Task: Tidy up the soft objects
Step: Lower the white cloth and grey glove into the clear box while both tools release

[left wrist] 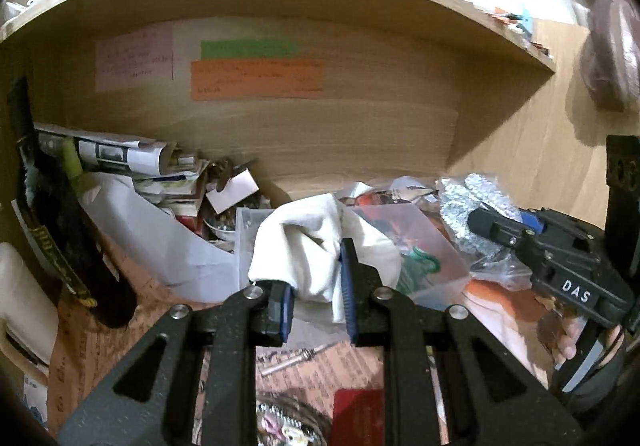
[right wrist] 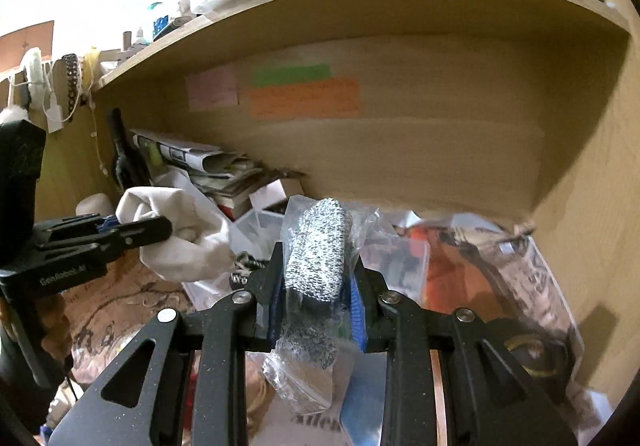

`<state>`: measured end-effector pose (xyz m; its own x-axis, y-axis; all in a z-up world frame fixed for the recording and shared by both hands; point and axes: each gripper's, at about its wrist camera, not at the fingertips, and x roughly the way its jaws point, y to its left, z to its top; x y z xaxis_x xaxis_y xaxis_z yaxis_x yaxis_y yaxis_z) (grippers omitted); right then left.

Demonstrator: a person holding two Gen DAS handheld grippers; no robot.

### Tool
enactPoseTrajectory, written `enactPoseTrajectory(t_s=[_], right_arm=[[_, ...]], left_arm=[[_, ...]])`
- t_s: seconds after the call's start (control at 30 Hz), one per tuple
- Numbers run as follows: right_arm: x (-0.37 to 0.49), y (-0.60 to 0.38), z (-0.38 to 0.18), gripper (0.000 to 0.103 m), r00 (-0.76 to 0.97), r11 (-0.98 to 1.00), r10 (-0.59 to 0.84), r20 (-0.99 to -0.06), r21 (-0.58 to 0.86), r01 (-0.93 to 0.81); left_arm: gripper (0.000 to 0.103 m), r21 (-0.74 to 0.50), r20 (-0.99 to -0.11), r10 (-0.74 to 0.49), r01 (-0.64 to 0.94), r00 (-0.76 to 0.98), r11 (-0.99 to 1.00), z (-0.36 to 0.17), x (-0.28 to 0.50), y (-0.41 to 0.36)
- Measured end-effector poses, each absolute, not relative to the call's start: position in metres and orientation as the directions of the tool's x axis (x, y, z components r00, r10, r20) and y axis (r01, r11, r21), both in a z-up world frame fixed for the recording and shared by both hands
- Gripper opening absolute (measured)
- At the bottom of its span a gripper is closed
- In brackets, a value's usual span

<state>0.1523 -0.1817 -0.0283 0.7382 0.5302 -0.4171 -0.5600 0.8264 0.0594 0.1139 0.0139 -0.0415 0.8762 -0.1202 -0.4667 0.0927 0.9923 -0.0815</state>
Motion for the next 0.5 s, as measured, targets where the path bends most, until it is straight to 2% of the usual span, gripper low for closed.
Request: enactPoseTrajectory(t_s=[0.17,0.5], right_arm=[[0.173,-0.168,-0.035,0.025,0.727,0.825,0.521,-0.447,0.046,-0.563],[0.218,-0.151,-0.075,0.025,0.67,0.836,0.474,-0.571,0.054,-0.546]], left_arm=[[0.019,-0.067,-0.501,-0.093,0.068,0.861,0.995,-0.05,0.141,0.015],[0.019,-0.067,-0.612,-0.099,0.073,0.785,0.995,-0.088,0.192,0.012]])
